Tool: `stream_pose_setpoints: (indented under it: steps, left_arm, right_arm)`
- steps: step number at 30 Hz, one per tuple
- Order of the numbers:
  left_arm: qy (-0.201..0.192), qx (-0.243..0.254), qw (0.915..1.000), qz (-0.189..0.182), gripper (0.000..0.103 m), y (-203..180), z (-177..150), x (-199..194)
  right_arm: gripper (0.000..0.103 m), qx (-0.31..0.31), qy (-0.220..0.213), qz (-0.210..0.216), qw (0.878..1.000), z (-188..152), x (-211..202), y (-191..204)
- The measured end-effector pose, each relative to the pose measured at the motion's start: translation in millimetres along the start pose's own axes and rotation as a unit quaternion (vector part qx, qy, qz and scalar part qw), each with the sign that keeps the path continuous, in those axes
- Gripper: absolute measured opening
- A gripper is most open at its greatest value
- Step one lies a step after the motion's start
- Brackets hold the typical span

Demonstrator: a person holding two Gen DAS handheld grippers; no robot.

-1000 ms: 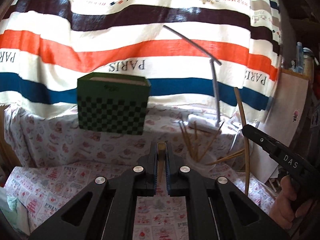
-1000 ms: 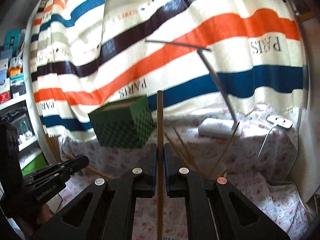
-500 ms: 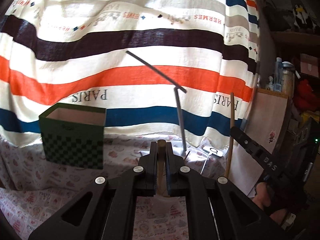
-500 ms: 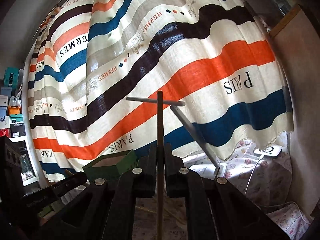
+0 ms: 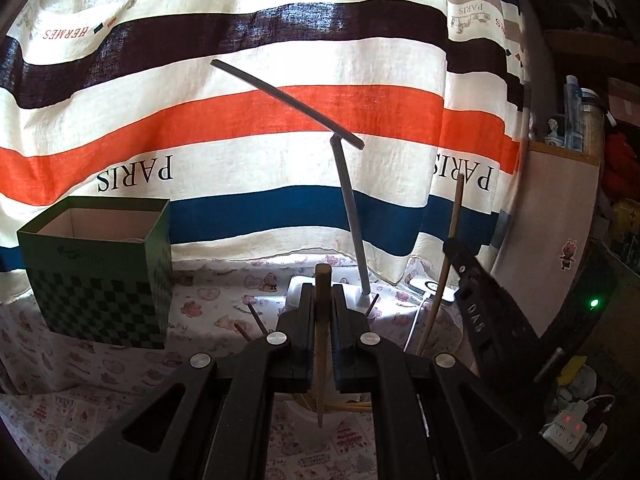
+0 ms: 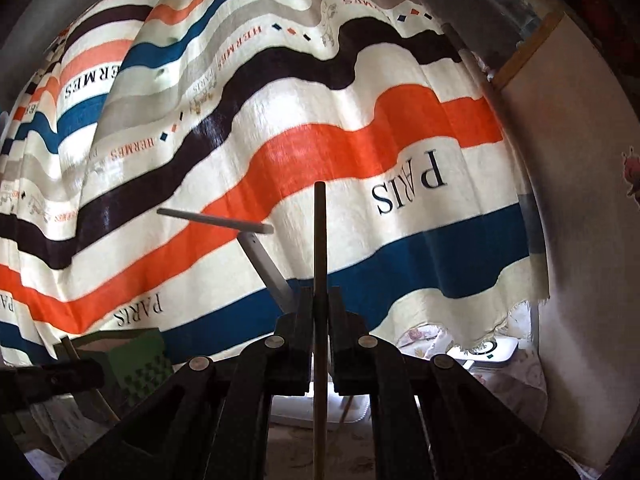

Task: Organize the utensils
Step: 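Lift both held sticks upright and carry them over the cup, then open both tools to drop the sticks into the cup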

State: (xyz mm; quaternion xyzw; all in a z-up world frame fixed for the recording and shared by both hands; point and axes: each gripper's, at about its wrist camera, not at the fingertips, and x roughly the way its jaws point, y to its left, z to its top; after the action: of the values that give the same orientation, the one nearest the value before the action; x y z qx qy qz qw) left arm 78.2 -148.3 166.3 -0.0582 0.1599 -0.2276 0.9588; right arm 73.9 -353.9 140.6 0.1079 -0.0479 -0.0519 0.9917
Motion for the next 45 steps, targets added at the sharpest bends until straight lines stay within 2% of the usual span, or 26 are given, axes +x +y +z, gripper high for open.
stream_pose_setpoints:
  steps: [5, 10, 19, 29, 35, 38, 42, 44, 45]
  left_arm:
    - [-0.026, -0.017, 0.9994, -0.018, 0.006, 4.0, 12.5, 0.5]
    - [-0.046, 0.0, 0.9989, -0.005, 0.006, 0.5, 19.6, 2.4]
    - [-0.004, 0.0, 1.0, 0.006, 0.006, 9.0, -5.1, 28.9]
    - [0.052, -0.025, 0.9983, -0.004, 0.006, 22.7, -24.6, 53.0]
    - [0.048, -0.015, 0.9987, 0.007, 0.006, 24.4, -20.5, 55.2]
    - [0.042, -0.007, 0.9991, 0.005, 0.01, 24.1, -19.0, 48.5]
    - [0.037, 0.003, 0.9992, 0.017, 0.026, 22.3, -16.7, 34.9]
    - [0.031, 0.014, 0.9992, 0.021, 0.03, 19.4, -14.0, 24.5]
    - [0.024, 0.02, 0.9992, 0.027, 0.036, 18.0, -12.7, 18.2]
  right_arm:
    - [0.008, 0.025, 0.053, 0.025, 0.998, -27.9, 38.4, -8.0]
    - [0.008, 0.027, 0.068, 0.035, 0.997, -42.4, 57.0, -5.5]
    - [0.008, 0.01, 0.104, 0.049, 0.993, -66.8, 60.8, 1.2]
    - [0.008, 0.005, 0.176, 0.076, 0.981, -77.1, 42.8, -6.2]
    - [0.008, -0.001, 0.212, 0.089, 0.973, -72.8, 51.4, -2.2]
    - [0.008, 0.011, 0.23, 0.107, 0.967, -67.3, 53.9, 0.0]
    - [0.01, 0.029, 0.248, 0.121, 0.961, -62.5, 50.4, -0.1]
    - [0.015, 0.042, 0.253, 0.127, 0.958, -58.8, 46.2, -0.6]
    - [0.025, 0.044, 0.252, 0.128, 0.958, -55.9, 43.2, 0.1]
